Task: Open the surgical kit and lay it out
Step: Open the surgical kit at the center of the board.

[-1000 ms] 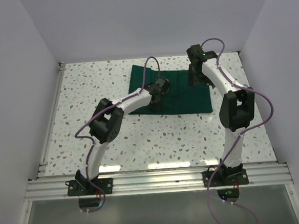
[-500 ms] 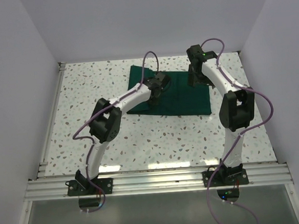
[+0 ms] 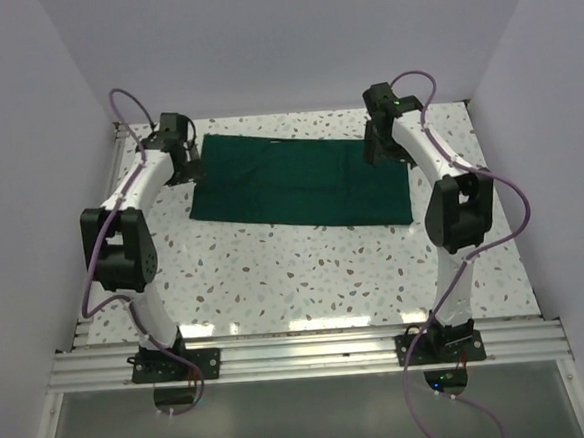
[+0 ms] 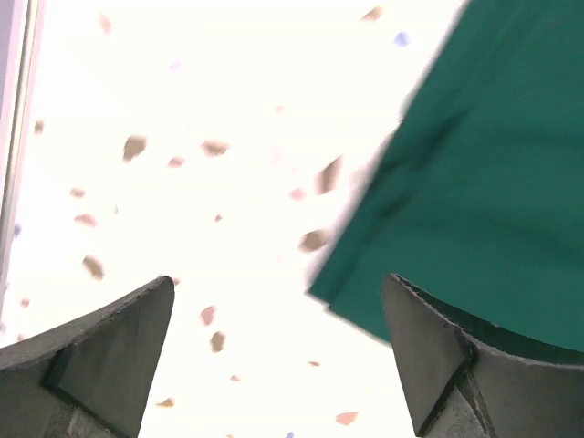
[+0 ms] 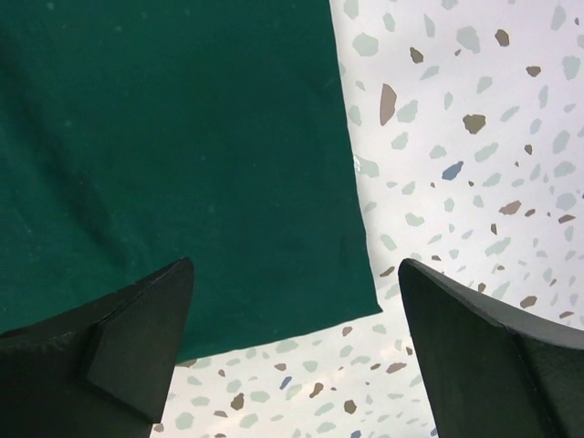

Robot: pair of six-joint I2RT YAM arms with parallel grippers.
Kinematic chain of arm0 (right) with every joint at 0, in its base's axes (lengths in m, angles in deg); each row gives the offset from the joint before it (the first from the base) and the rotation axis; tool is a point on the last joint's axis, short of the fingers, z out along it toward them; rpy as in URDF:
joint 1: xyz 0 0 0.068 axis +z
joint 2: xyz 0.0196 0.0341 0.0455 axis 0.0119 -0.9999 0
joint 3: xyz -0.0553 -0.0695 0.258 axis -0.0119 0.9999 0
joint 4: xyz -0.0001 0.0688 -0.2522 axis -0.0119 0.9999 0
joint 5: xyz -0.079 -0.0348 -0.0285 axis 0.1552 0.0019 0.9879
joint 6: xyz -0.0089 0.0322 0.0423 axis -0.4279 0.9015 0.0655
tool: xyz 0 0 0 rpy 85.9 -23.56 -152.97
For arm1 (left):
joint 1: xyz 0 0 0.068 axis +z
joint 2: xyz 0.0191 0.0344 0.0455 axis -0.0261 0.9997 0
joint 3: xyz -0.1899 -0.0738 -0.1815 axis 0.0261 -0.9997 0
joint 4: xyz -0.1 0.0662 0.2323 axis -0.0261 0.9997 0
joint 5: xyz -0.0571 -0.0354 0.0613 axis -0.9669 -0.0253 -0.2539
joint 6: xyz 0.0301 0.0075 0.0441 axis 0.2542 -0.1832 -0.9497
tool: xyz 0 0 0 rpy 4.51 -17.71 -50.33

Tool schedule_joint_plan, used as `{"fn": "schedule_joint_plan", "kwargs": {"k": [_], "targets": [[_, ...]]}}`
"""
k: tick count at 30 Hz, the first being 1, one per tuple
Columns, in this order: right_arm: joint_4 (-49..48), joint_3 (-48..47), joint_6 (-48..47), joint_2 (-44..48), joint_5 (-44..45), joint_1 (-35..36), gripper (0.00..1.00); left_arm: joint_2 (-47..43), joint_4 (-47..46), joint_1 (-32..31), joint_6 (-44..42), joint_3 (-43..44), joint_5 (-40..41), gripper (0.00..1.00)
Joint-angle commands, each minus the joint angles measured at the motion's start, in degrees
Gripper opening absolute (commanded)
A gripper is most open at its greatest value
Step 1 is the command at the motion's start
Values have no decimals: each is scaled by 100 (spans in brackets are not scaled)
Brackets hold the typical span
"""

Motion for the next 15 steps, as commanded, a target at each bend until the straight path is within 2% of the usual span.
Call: {"fn": "schedule_joint_plan", "kwargs": {"k": [1, 5, 9, 15], "targets": [[-74, -377, -62, -160, -75, -18, 99, -198, -38, 50, 147, -685, -42, 100], [-100, -1017, -97, -545, -285, -220, 99, -515, -135, 50, 278, -1029, -244, 100], [-153, -1879, -115, -1098, -865, -580, 99, -770, -170, 41, 296, -1170, -622, 100], [-338, -2584, 78, -1575, -937, -871, 99, -1024, -152, -3, 226, -1460, -623, 100]]}}
